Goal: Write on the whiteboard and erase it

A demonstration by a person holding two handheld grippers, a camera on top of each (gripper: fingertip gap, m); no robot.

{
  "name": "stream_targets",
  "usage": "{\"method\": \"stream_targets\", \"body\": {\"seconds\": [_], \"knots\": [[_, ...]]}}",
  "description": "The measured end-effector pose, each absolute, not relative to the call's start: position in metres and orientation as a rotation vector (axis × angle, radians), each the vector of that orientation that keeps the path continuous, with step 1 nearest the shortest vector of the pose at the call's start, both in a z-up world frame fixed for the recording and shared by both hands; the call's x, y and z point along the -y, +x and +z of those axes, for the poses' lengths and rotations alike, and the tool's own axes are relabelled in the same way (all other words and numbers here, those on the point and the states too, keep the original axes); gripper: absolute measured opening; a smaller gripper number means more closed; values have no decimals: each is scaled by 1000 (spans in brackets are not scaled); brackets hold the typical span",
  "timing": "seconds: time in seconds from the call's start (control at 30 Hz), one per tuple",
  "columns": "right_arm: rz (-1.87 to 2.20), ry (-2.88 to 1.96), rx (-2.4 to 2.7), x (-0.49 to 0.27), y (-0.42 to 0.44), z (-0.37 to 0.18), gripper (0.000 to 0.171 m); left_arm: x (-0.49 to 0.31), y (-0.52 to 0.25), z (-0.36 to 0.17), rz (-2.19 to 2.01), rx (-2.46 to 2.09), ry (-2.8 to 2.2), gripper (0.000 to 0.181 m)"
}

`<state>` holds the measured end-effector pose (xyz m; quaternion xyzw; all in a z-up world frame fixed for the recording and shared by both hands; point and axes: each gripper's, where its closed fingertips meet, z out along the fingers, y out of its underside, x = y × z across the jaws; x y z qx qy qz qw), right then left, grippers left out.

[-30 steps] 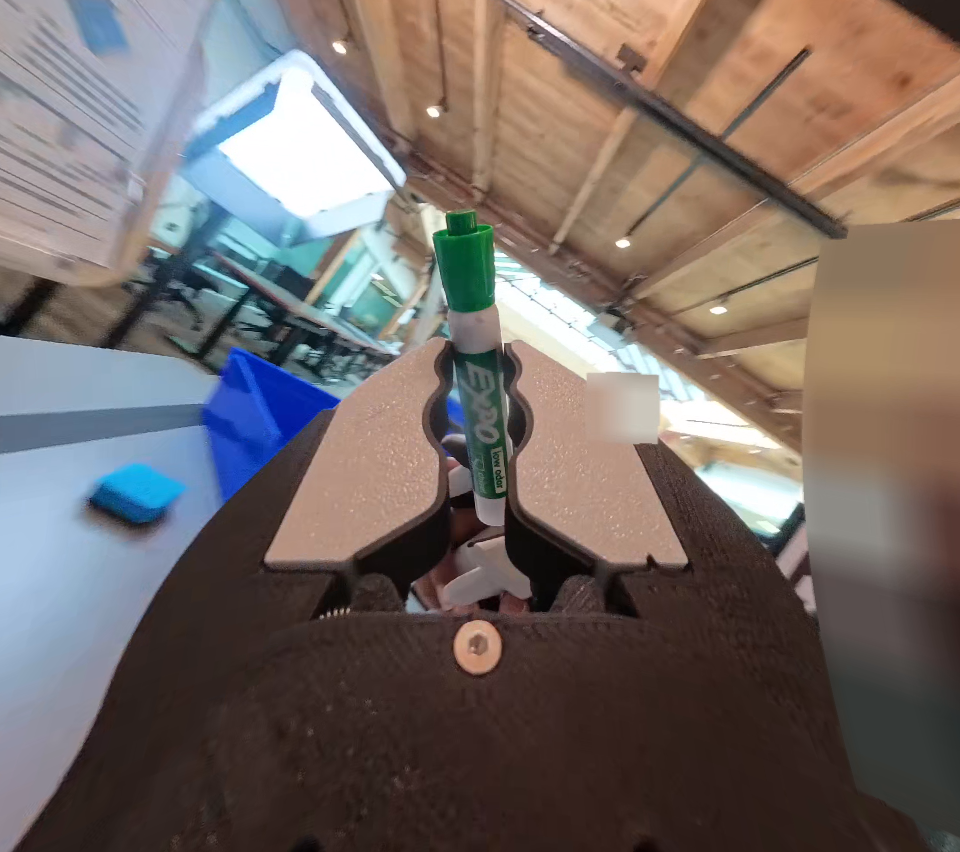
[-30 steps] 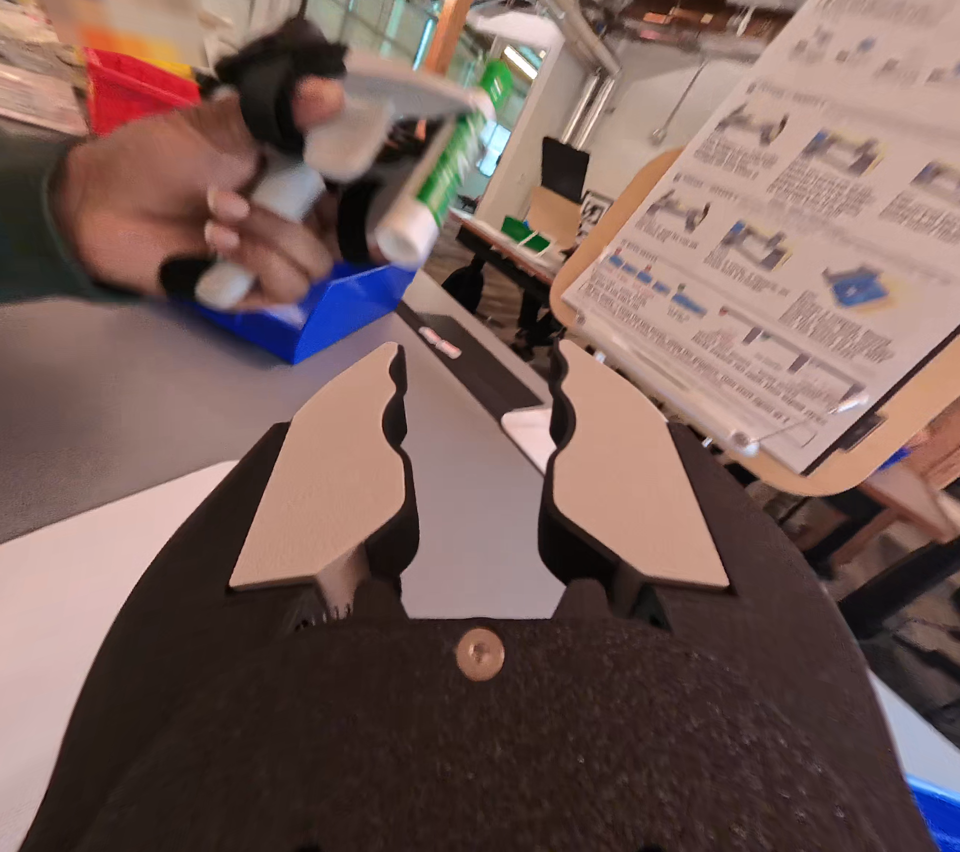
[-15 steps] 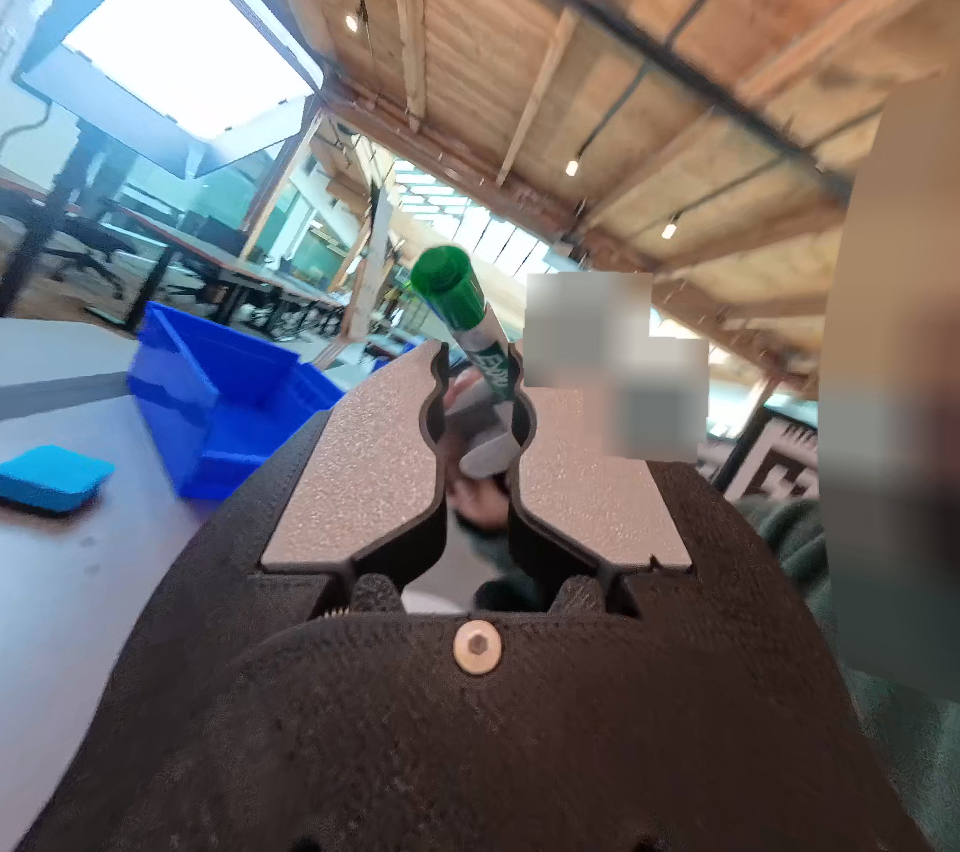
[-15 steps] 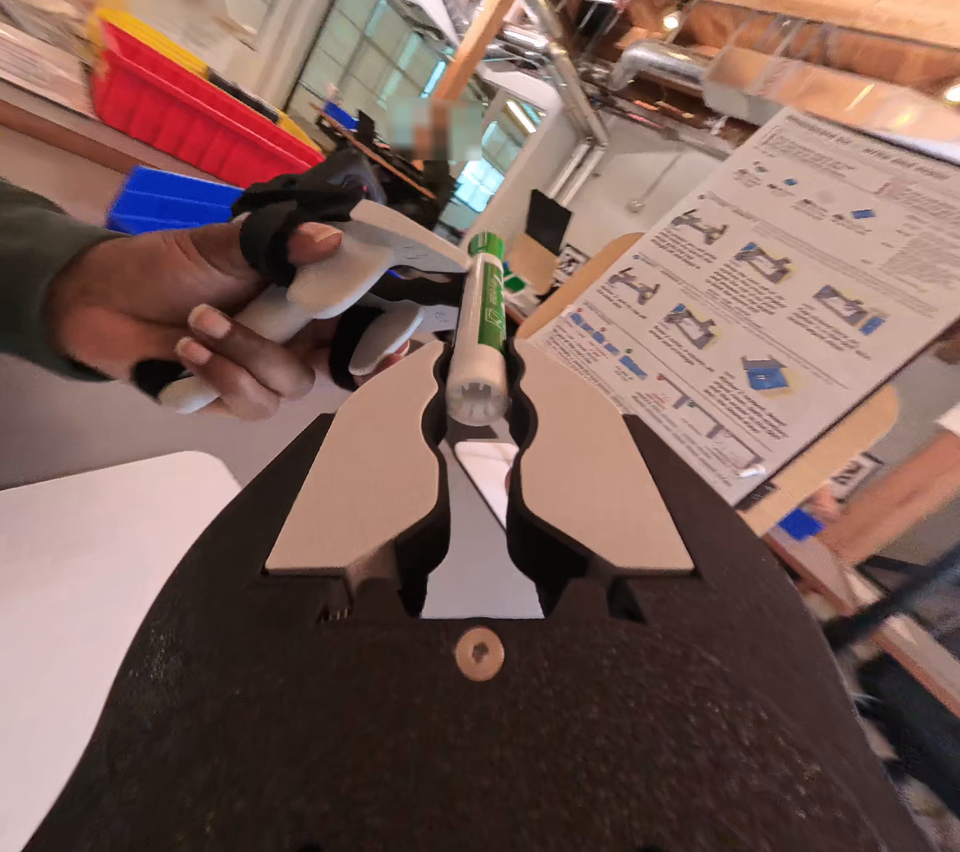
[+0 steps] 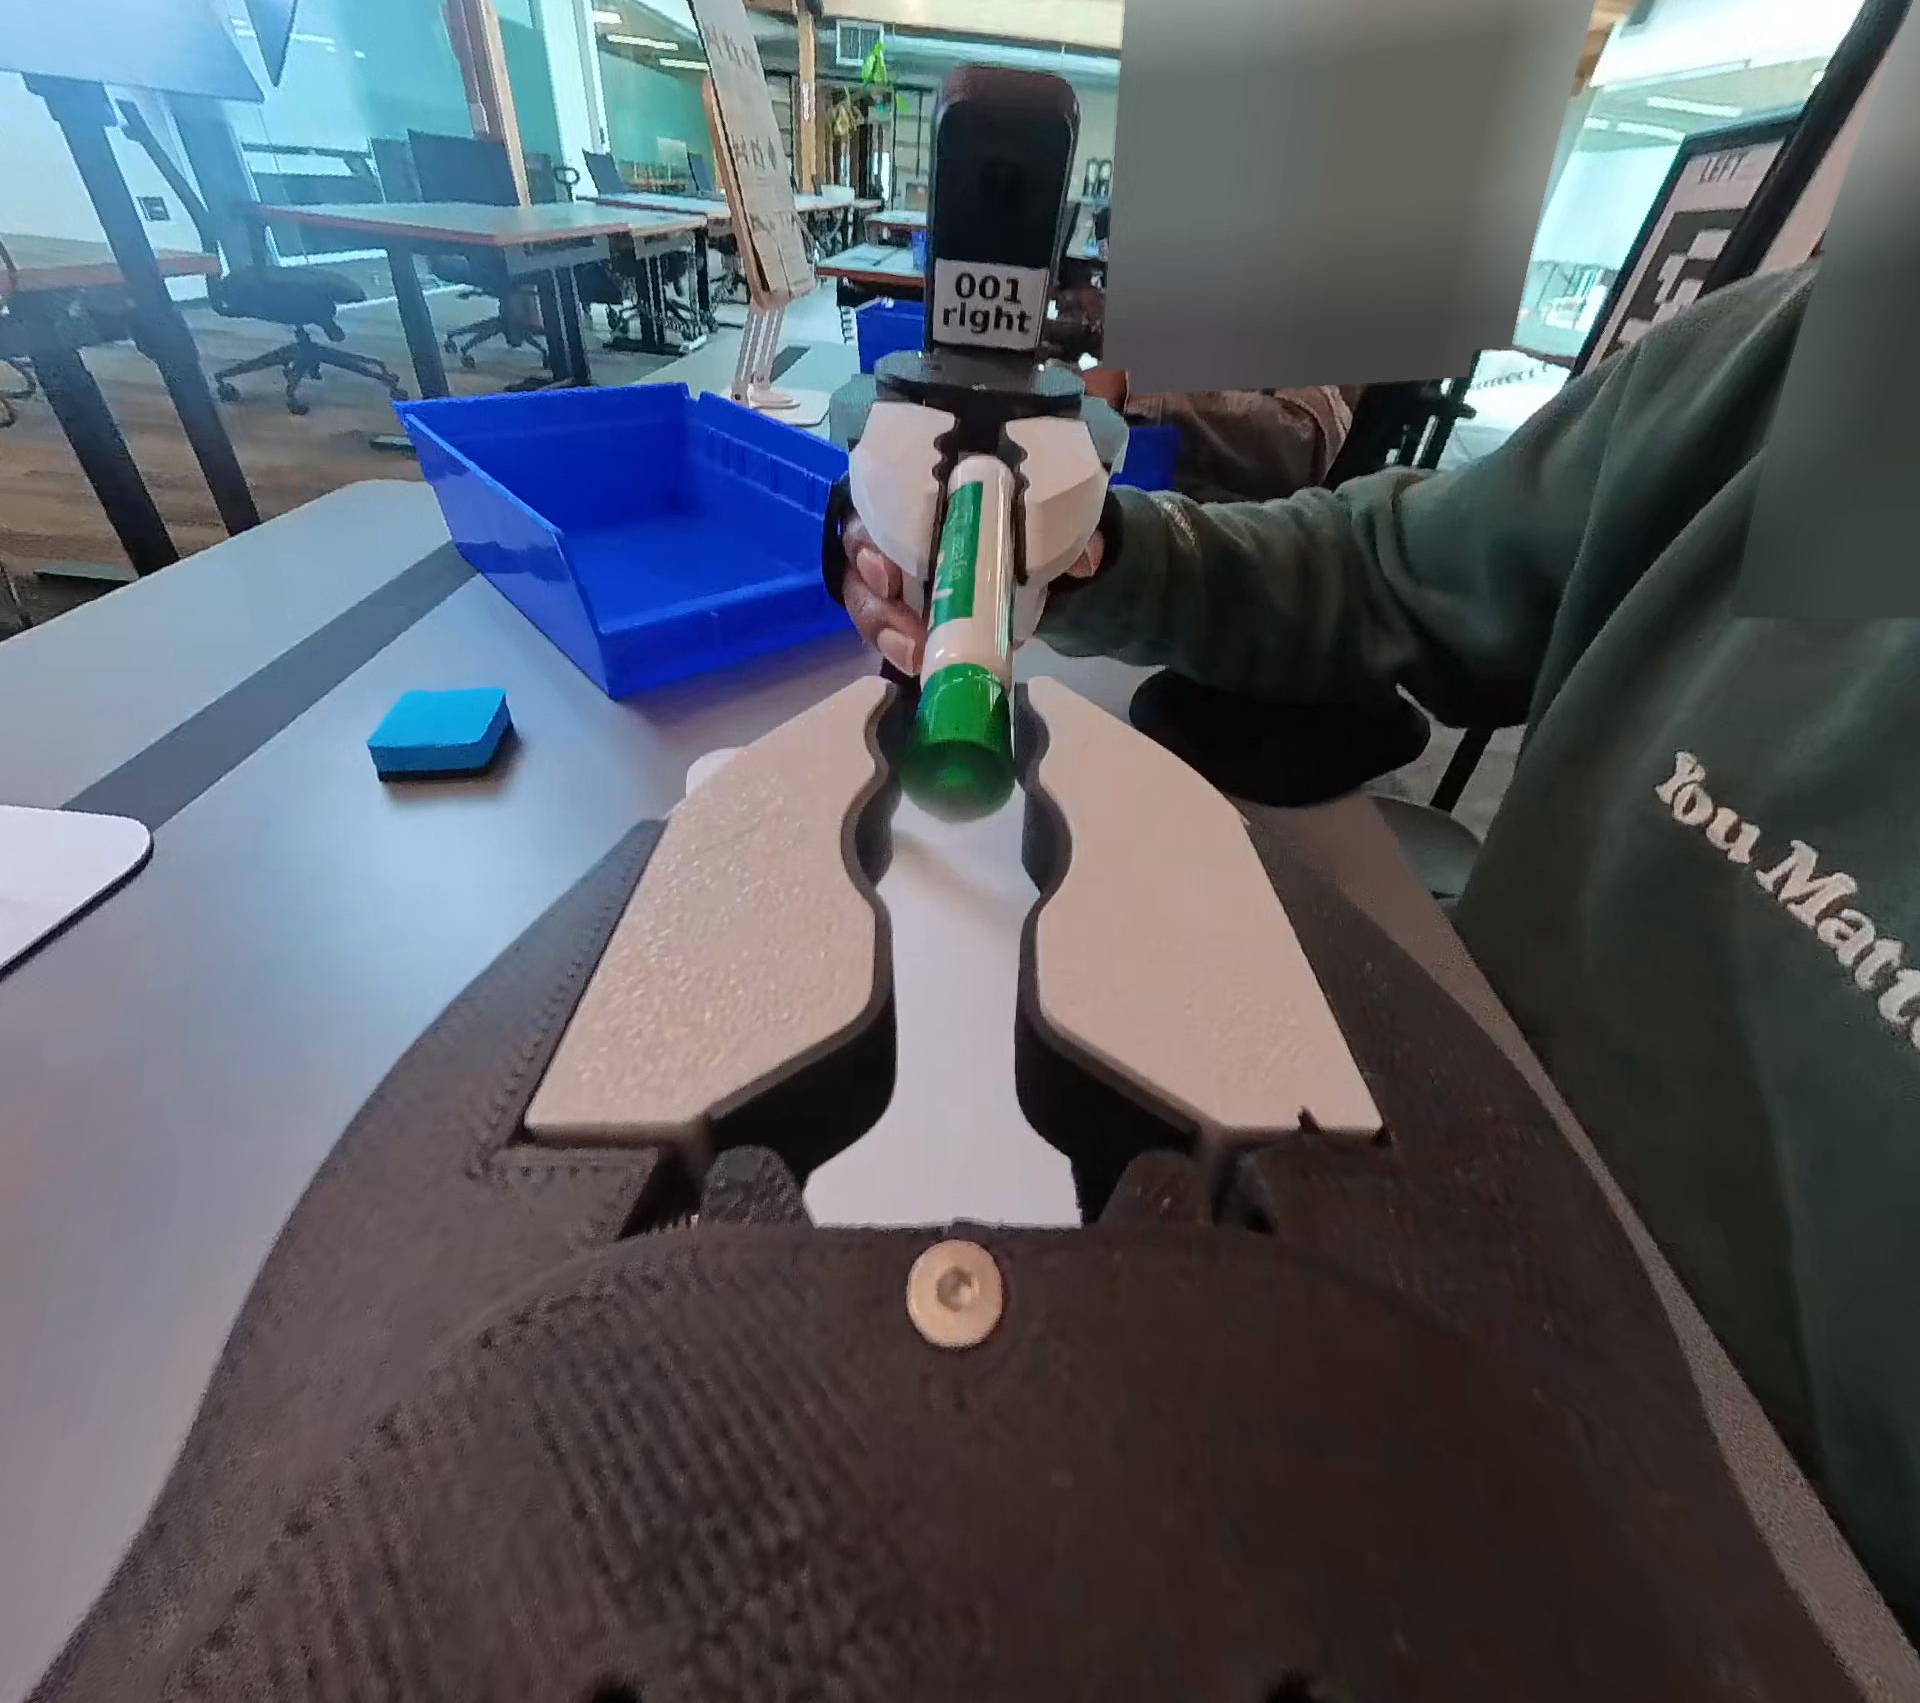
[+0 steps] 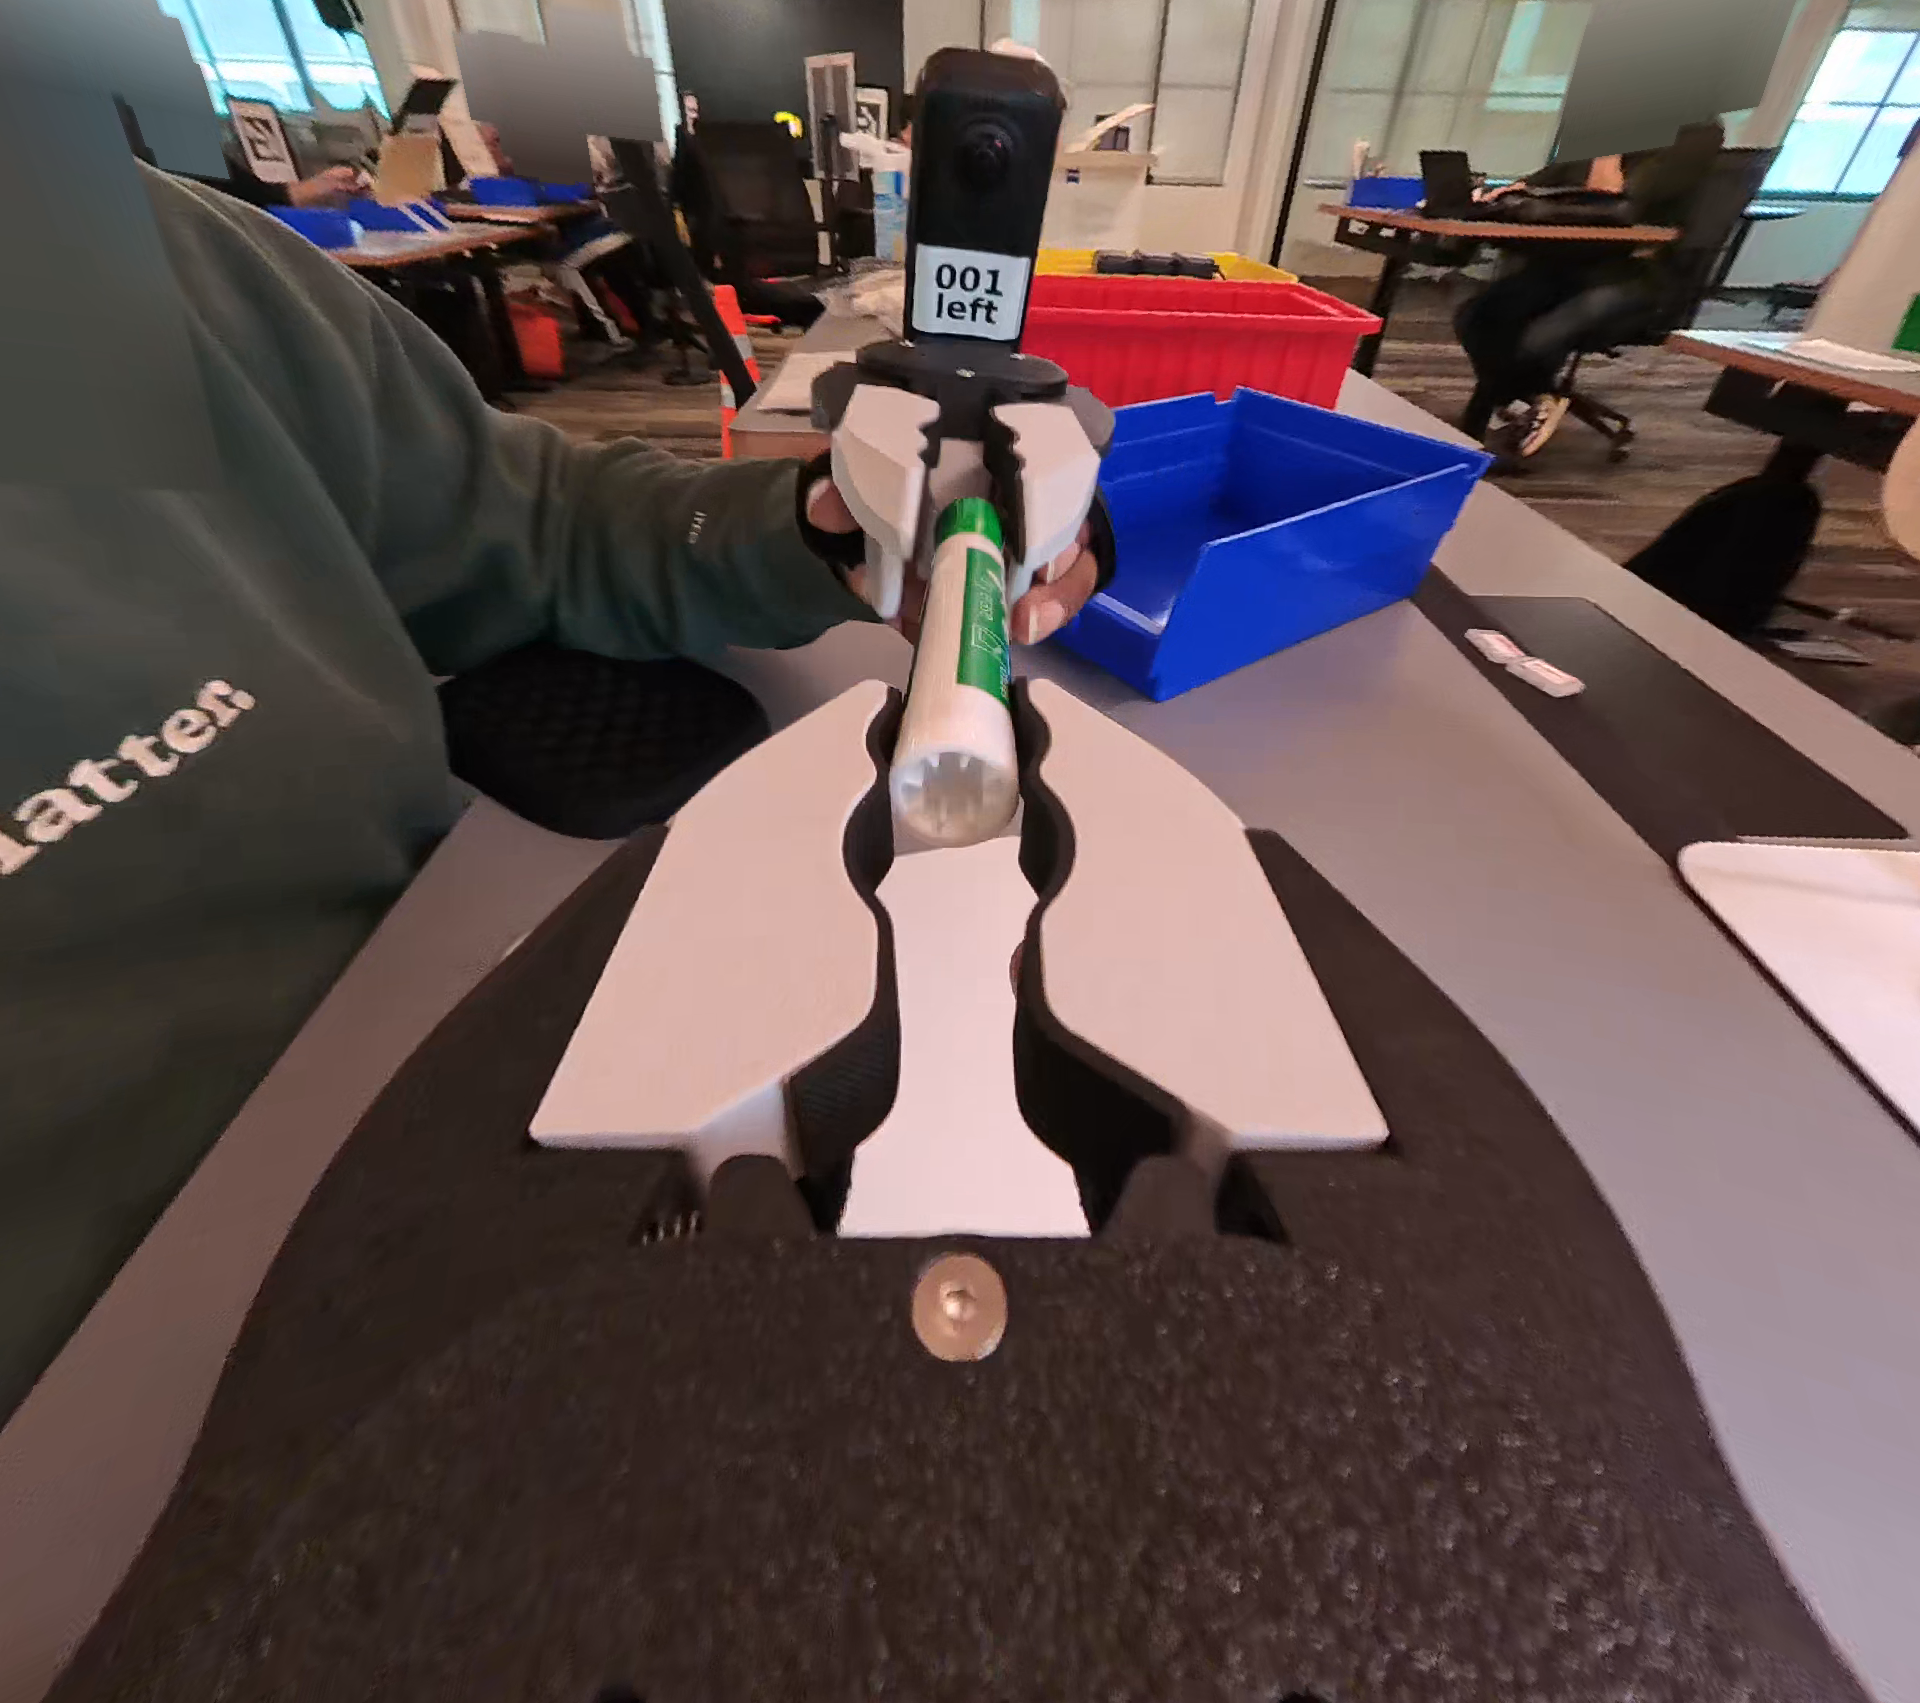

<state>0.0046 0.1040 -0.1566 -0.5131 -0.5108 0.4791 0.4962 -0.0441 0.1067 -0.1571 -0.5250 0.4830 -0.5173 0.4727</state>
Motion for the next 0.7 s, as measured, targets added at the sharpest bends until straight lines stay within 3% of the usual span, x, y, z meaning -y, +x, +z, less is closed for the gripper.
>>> {"method": "stream_targets", "body": {"seconds": [0.6,0.7], "knots": [[1332,-1263,1160,-105,5,-162,20,-104,-43,-169,-1222,-1198,-1275,30],[1327,-1268,1157,-106,5,-163,20,-104,-43,-169,-1216,-1201,-1275,24]]}}
